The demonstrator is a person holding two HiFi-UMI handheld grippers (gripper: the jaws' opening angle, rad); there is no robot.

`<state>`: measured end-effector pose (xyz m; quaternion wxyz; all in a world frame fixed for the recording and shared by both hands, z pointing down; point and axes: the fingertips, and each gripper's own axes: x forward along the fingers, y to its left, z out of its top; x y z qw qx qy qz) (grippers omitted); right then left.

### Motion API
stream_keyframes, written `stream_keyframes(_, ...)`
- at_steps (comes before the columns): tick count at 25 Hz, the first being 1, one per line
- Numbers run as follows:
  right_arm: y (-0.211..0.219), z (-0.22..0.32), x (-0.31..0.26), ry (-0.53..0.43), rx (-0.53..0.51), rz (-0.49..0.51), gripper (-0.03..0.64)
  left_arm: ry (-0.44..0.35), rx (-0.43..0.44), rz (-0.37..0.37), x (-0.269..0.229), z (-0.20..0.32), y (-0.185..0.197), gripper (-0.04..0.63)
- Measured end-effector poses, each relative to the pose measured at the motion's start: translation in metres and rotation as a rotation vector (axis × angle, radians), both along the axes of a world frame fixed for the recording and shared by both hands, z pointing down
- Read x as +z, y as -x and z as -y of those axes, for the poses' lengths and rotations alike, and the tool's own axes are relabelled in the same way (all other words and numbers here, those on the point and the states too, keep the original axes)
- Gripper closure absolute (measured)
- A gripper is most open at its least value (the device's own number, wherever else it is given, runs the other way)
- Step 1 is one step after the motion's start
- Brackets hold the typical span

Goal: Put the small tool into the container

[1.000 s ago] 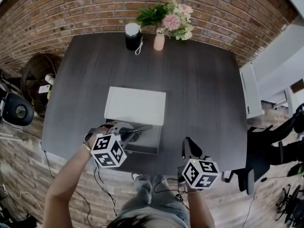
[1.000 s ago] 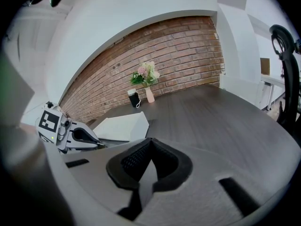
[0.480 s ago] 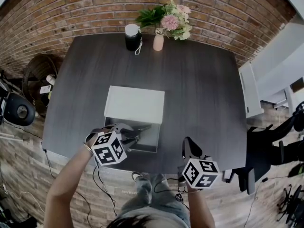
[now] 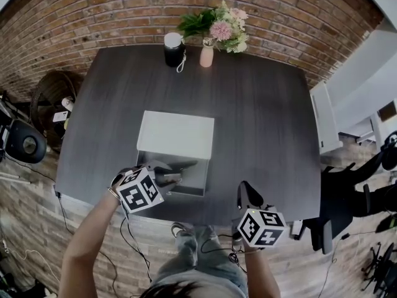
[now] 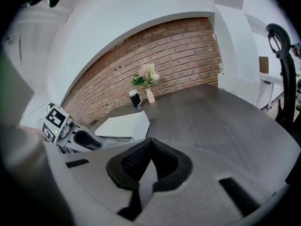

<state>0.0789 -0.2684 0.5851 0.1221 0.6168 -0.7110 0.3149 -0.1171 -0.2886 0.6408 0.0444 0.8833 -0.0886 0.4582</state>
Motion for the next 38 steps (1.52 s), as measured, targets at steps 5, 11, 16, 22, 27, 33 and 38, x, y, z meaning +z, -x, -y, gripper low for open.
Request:
stream_keyframes(5,0.005,-0.001,-0.006,-0.011,-0.017,-0.004,0.615,0.0,-0.073,-0.057,-0.015,0.001,0.006,0.474)
stream_keyframes(11,0.014,0.006,-0.017,-0.036,-0.055,-0.016,0.615,-0.004,-0.225,-0.195,-0.047,0.004,0.013,0.474)
stream_keyframes(16,0.029,0.012,-0.031,-0.061,-0.099,-0.025,0.615,-0.02,-0.396,-0.358,-0.09,0.006,0.025,0.482)
stream_keyframes(22,0.061,0.024,-0.056,-0.11,-0.19,-0.044,0.615,-0.15,-0.684,-0.571,-0.148,0.018,0.052,0.539)
stream_keyframes(27,0.082,0.034,-0.076,-0.154,-0.258,-0.057,0.615,-0.254,-0.891,-0.668,-0.182,0.013,0.081,0.569)
stream_keyframes(33,0.092,0.046,-0.101,-0.21,-0.297,-0.075,0.615,-0.371,-1.098,-0.681,-0.204,0.001,0.125,0.589)
stream_keyframes(38,0.091,0.053,-0.116,-0.247,-0.291,-0.078,0.615,-0.414,-1.236,-0.734,-0.215,-0.004,0.156,0.591)
